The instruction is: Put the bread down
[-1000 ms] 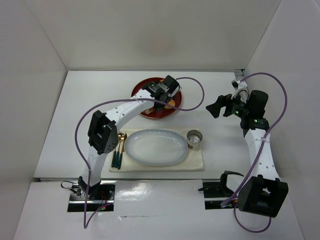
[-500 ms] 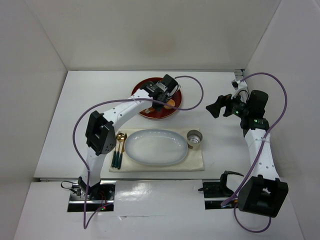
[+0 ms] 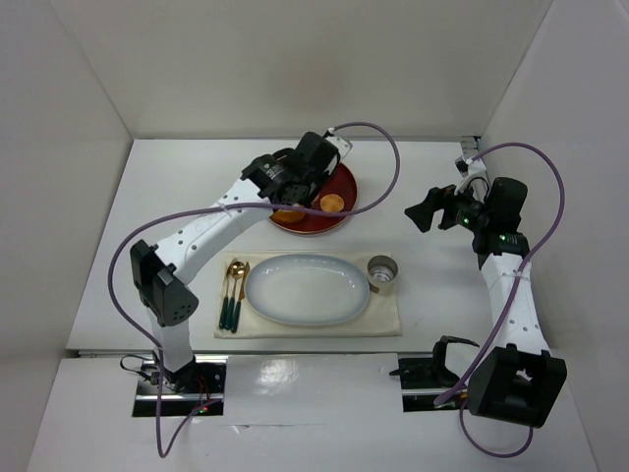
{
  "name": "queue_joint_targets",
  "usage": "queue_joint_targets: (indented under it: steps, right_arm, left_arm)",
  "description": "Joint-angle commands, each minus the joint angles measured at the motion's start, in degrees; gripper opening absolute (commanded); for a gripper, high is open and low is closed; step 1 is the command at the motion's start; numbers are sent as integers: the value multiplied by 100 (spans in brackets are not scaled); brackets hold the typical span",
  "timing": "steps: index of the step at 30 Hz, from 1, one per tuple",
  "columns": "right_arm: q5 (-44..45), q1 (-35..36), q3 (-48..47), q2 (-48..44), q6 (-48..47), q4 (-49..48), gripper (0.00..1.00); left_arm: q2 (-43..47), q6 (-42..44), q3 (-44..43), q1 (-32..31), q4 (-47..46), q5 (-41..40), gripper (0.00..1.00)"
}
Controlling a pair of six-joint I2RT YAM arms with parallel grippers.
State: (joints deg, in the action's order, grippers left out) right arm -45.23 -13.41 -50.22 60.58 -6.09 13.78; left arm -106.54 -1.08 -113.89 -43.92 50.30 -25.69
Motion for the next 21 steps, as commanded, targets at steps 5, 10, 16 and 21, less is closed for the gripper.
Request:
queue_joint_targets:
  steps: [5, 10, 16, 21]
  right_arm:
    - [6, -30, -146, -2, -86, 11, 100]
    - [6, -30, -146, -2, -86, 11, 100]
    - [6, -30, -146, -2, -86, 11, 100]
    - [111, -30, -146, -2, -86, 11, 100]
  left_arm:
    - [1721, -892, 937, -731, 444, -76, 0]
    - [2786, -1473, 2123, -1373, 954, 116, 0]
    - [3850, -1509, 3275, -1426, 1245, 951, 0]
    - [4185, -1395, 3601, -1426, 1104, 1136, 0]
